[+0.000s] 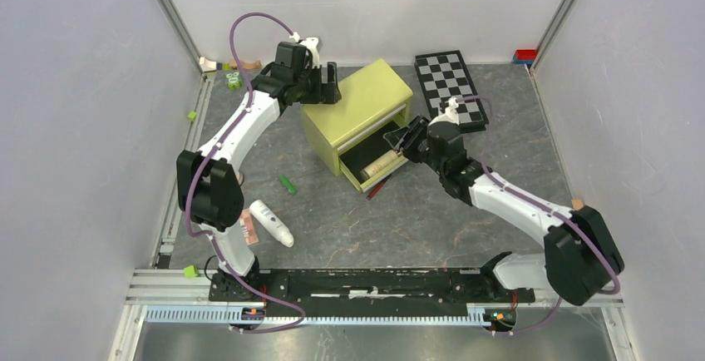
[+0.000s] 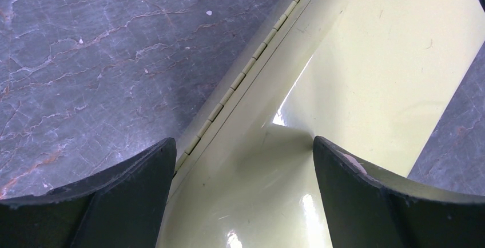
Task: Organize the makeup
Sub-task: Place the makeup in the drawer.
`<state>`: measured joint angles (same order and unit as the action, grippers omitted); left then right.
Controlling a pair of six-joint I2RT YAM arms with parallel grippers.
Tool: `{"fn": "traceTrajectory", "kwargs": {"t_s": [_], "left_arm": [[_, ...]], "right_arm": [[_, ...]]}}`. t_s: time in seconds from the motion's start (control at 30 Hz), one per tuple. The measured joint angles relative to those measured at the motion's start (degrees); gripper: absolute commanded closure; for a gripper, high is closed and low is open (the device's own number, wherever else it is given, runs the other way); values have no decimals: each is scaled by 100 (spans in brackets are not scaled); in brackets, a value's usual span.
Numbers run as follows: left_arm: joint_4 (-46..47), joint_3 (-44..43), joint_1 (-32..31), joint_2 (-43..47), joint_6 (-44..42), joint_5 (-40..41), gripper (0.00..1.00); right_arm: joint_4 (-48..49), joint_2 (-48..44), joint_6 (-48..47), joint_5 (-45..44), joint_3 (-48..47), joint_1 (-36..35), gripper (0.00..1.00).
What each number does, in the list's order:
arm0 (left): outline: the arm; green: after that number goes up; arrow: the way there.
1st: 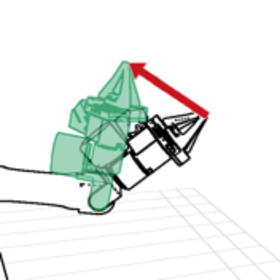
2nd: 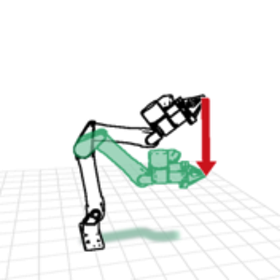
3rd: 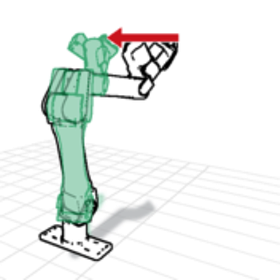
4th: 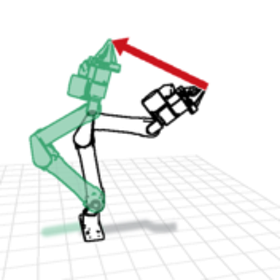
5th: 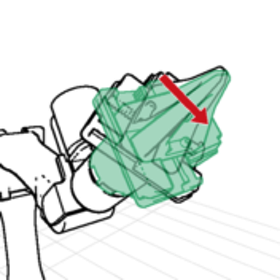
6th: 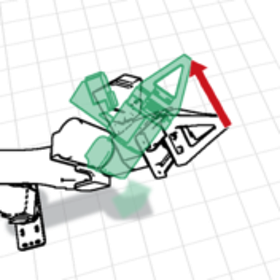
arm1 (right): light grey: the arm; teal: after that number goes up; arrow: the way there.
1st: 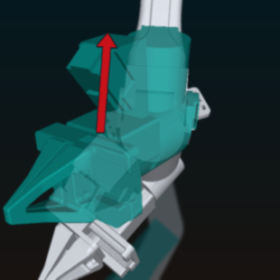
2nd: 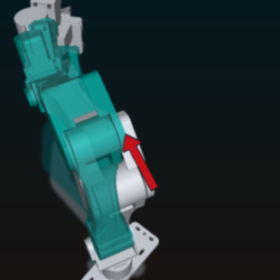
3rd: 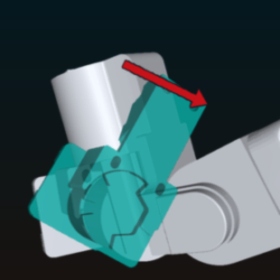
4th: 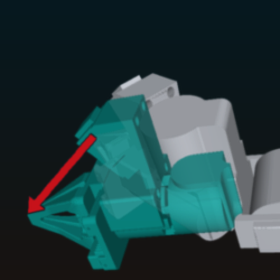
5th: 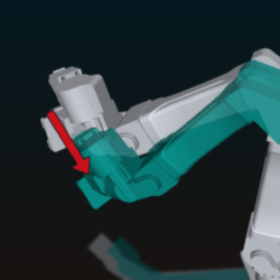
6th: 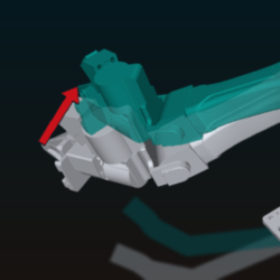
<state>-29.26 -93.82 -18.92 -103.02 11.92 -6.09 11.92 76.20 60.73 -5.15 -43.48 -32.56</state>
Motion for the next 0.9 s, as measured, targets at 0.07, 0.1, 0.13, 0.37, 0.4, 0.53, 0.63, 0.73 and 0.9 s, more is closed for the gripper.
{"fn": "traceTrajectory", "kwargs": {"t_s": [0.07,0.1,0.13,0.37,0.4,0.53,0.63,0.73,0.9], "left_arm": [[0,0,0,0,0,0,6],[0,0,0,0,0,0,6],[-2,0,0,0,0,0,6],[-2,0,0,0,0,0,6],[-2,0,0,0,0,0,6],[-2,0,0,0,0,0,6],[-2,0,0,0,0,0,6],[-2,0,0,0,0,0,6],[-2,0,-2,0,0,0,6]], "right_arm": [[-68,-223,-437,-146,96,4,50],[-109,-345,-675,-238,166,7,49],[-157,-439,-850,-315,227,11,49],[-859,-776,-2068,-1014,472,396,49],[-988,-772,-2203,-1064,472,522,49],[-1384,-568,-2647,-1220,393,997,48],[-1580,-273,-2850,-1255,273,1272,47],[-1709,76,-2990,-1241,122,1513,47],[-1902,785,-3156,-1134,-372,1821,46]]}}
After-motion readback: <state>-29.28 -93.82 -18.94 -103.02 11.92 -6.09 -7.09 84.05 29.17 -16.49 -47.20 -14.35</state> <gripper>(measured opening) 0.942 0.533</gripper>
